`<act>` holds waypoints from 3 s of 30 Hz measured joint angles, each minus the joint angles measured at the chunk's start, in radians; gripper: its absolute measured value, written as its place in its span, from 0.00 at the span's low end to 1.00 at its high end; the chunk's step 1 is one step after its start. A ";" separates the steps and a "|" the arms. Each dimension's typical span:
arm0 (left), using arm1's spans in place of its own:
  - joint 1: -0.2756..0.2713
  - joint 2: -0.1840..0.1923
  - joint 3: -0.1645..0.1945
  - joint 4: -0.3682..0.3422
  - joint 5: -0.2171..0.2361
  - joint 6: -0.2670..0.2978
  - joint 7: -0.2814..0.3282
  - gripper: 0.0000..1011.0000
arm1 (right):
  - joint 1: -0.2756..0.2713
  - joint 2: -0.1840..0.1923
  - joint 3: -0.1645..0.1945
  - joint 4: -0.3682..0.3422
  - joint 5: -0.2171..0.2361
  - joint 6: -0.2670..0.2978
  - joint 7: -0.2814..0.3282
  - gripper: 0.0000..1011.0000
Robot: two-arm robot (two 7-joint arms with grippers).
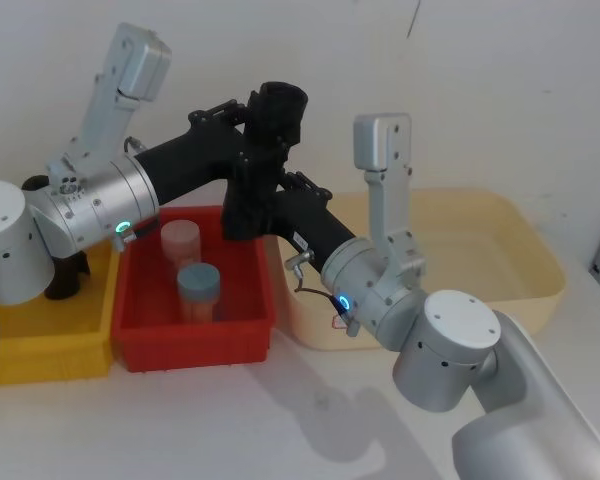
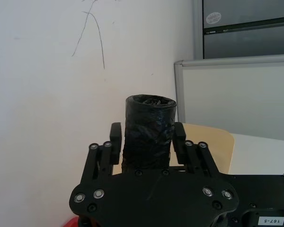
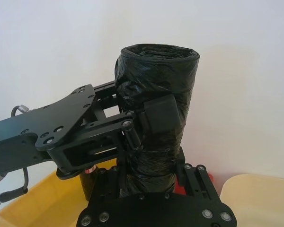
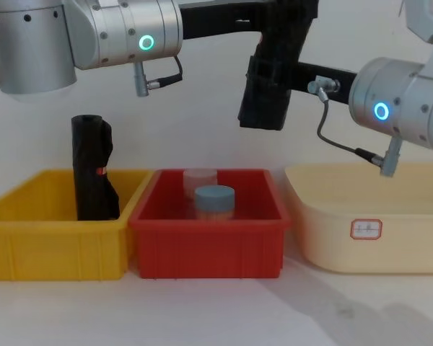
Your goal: Pick up the garbage bag with the one hand and transfer it to the other hand.
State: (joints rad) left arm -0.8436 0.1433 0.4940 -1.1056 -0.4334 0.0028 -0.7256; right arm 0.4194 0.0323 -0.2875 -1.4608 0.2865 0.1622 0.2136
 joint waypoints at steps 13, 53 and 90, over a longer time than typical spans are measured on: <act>0.005 0.009 0.002 -0.009 -0.015 0.004 -0.018 0.97 | 0.000 0.009 0.004 -0.001 0.008 0.003 -0.011 0.56; 0.245 0.190 -0.080 -0.351 0.023 0.108 0.258 0.99 | 0.035 0.146 0.024 0.014 -0.159 -0.010 -0.090 0.62; 0.416 0.205 -0.179 -0.481 0.182 0.151 0.621 0.99 | -0.004 0.199 0.027 -0.034 -0.178 0.012 -0.029 0.99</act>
State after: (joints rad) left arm -0.4278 0.3480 0.3149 -1.5865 -0.2517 0.1534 -0.1048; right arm 0.4153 0.2310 -0.2605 -1.4952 0.1088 0.1741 0.1850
